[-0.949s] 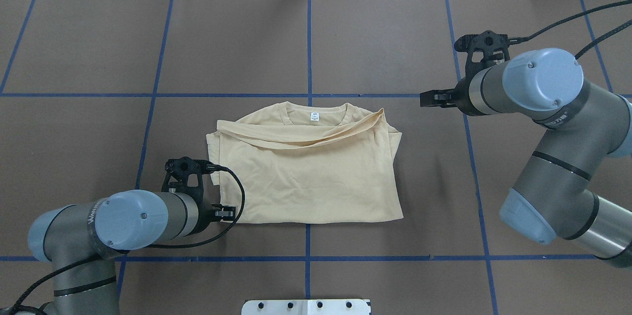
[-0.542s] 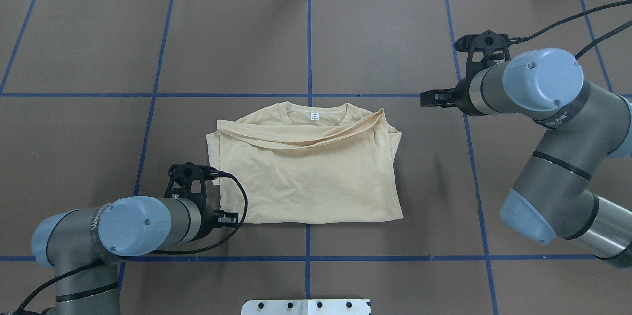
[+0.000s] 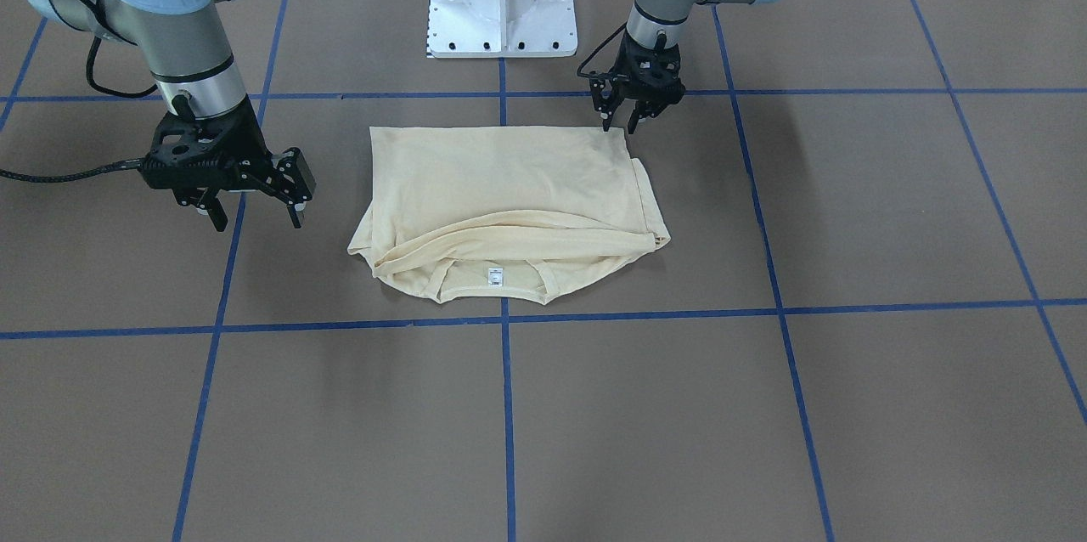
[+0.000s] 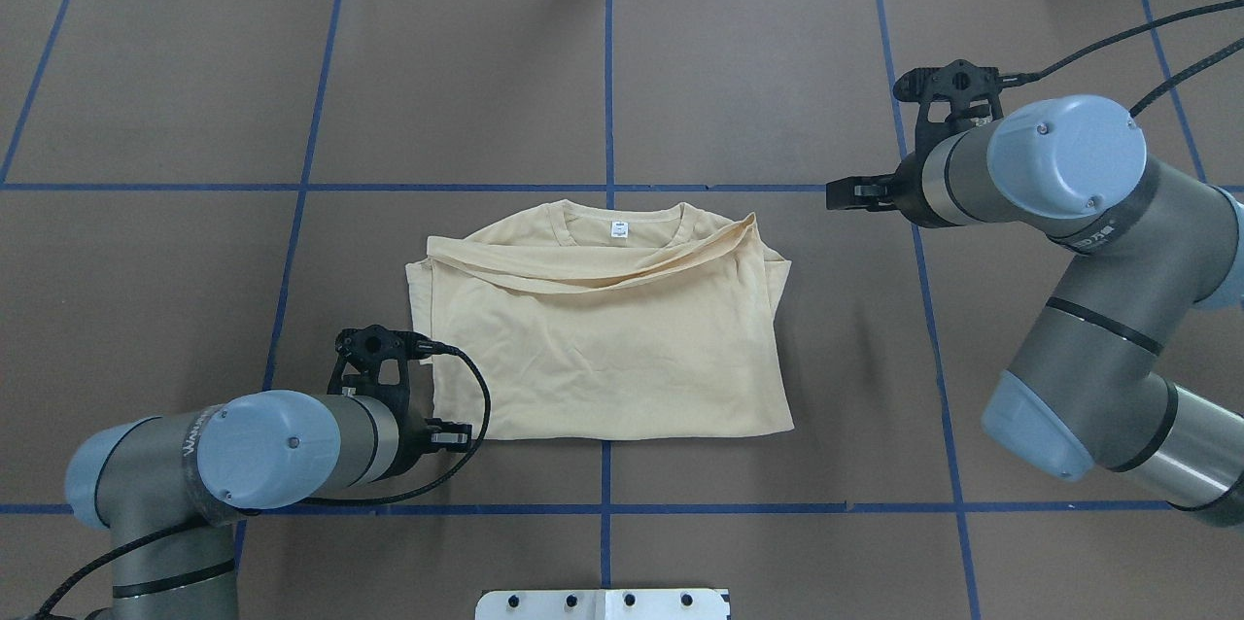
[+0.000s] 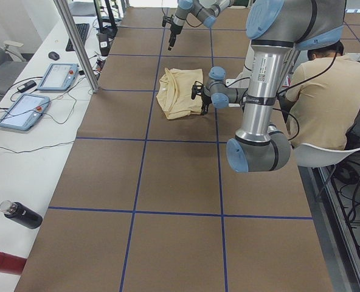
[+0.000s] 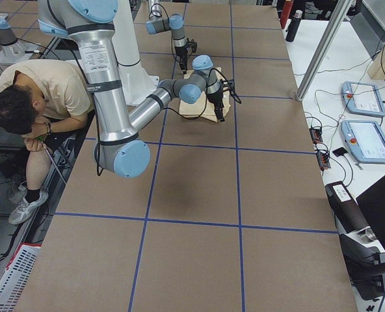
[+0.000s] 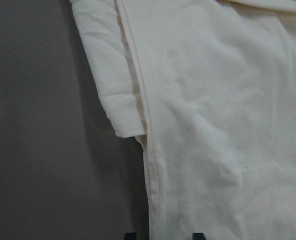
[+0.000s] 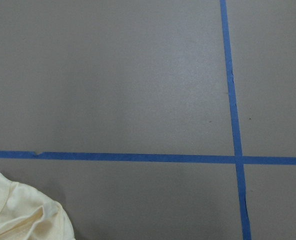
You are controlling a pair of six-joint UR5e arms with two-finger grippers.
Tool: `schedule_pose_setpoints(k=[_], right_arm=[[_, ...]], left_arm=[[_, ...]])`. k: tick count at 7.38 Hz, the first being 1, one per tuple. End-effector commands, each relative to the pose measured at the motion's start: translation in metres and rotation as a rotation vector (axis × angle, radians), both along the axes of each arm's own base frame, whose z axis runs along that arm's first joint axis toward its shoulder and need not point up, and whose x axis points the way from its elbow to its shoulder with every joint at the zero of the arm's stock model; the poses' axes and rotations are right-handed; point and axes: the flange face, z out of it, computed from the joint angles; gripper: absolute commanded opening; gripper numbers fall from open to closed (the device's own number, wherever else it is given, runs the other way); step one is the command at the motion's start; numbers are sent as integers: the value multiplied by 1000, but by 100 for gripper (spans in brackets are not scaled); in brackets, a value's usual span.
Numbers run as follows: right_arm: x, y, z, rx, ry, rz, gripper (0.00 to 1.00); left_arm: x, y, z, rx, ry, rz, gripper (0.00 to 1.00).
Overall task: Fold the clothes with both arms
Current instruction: 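Grasp the folded shirt's side edge with the left gripper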
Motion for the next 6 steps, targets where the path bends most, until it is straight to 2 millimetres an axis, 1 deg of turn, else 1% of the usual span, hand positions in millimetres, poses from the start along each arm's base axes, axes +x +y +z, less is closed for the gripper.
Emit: schedule_pose_setpoints(k=[1,2,3,4,5,6], right_arm=[[-1,0,0,0,1,-2,100],[-1,0,0,1,0,-2,100],[-1,0,0,1,0,-2,100],[-1,0,-2,3,-3,-3,100],[-2,0,-3,4,-4,-4,100],[-2,0,-4,4,-5,-4,100]], left_arm=[[7,4,-4,0,6,12,39],[17,3,-5,2,10,13,36],[19,2,-5,3,11,14,23],[19,3,-4,3,10,14,2],[18,2,-4,4,8,14,0],[13,-1,-6,12,12,13,0]])
